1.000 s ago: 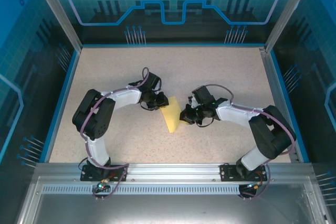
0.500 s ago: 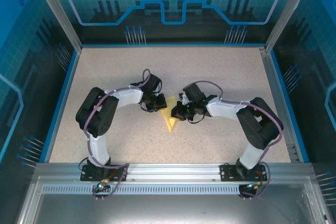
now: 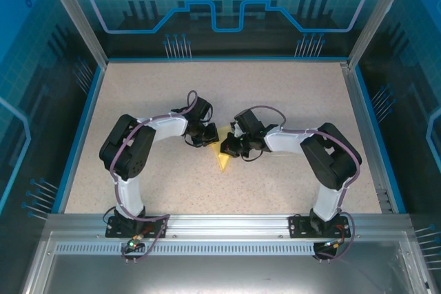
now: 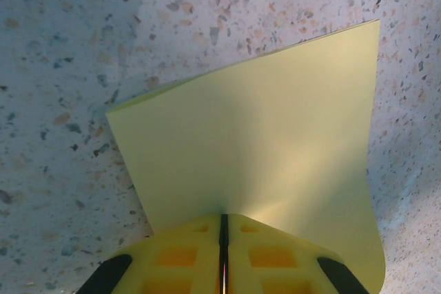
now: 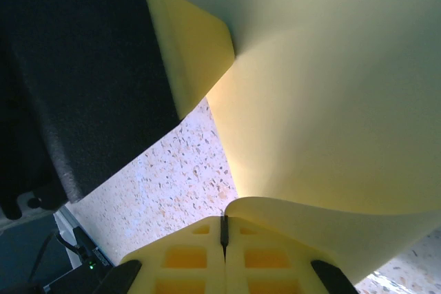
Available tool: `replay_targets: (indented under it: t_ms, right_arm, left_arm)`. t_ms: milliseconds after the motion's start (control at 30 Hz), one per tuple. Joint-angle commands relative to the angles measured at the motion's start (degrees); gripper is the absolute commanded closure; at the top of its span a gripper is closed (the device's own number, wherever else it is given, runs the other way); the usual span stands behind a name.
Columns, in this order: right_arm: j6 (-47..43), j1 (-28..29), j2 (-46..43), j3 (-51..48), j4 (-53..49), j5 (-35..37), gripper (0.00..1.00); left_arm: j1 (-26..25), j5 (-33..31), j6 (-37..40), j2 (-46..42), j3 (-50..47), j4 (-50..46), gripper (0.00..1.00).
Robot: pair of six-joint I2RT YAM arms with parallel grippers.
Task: Fold a paper plane with a square sheet of paper (pick it up from the middle)
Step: Third fold the triangle at the center of the table.
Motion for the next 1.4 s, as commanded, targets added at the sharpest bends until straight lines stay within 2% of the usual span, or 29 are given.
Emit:
replay_targets:
  t_ms: [0,1367]
  right_arm:
    - [1.3,1.0,1.1,0.3,0.9,3.0,0.95]
    - [2.2,2.3,4.9,1.0,3.2,3.5,0.95]
  left_arm:
    - [0.3,-0.8,1.1,1.7,0.7,-3.3,0.88]
    - [0.3,0.5,1.0,2.0,0.6,-3.7,0.88]
